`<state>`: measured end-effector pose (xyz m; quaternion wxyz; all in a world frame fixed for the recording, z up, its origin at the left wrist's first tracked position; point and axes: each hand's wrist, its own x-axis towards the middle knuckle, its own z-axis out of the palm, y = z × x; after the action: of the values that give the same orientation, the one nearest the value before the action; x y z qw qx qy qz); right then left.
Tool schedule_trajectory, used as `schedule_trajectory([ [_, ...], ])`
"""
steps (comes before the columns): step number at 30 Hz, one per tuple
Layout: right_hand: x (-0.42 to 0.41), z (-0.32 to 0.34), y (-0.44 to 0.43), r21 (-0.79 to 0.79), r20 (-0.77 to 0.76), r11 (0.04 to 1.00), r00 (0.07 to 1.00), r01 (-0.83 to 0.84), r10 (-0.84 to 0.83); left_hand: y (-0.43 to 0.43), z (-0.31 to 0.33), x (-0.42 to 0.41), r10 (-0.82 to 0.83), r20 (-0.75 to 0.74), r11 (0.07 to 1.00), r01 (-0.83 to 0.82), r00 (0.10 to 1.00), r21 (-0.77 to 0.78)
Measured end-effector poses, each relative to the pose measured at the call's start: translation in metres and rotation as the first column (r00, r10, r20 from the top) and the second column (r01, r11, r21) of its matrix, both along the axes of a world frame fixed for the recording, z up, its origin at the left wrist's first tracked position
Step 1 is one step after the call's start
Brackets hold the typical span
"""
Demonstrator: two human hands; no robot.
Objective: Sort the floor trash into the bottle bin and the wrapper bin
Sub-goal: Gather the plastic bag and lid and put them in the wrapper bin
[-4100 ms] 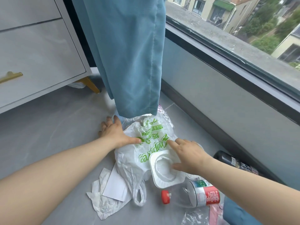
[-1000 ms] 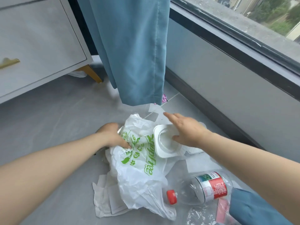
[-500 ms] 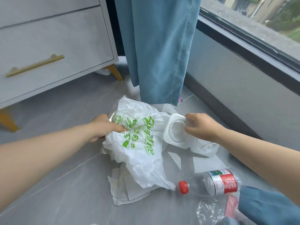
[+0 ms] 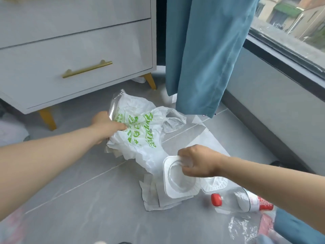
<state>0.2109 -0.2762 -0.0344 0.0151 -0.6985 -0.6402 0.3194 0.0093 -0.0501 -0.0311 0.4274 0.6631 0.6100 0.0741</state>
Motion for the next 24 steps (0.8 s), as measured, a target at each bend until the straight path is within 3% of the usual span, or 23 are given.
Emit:
schedule_trajectory([
  [5, -0.048, -0.039, -0.003, -0.119, 0.051, 0.966, 0.971, -0.228, 0.235, 0.012, -0.007, -0.008, 0.099, -0.029, 0.987, -0.095, 0.995, 0.130],
  [12, -0.057, -0.062, 0.009, -0.038, 0.045, 0.965, 0.965, -0.258, 0.260, 0.011, -0.021, -0.007, 0.071, -0.035, 0.993, -0.067, 0.997, 0.093],
  [17, -0.064, -0.062, 0.021, -0.098, -0.004, 0.937, 0.942, -0.335, 0.337, 0.008, -0.027, -0.010, 0.038, -0.051, 0.996, -0.033, 0.998, 0.087],
  [24, -0.081, -0.073, 0.024, -0.089, 0.154, 0.855, 0.841, -0.510, 0.518, 0.009, -0.031, -0.016, 0.047, -0.065, 0.995, -0.041, 0.997, 0.089],
])
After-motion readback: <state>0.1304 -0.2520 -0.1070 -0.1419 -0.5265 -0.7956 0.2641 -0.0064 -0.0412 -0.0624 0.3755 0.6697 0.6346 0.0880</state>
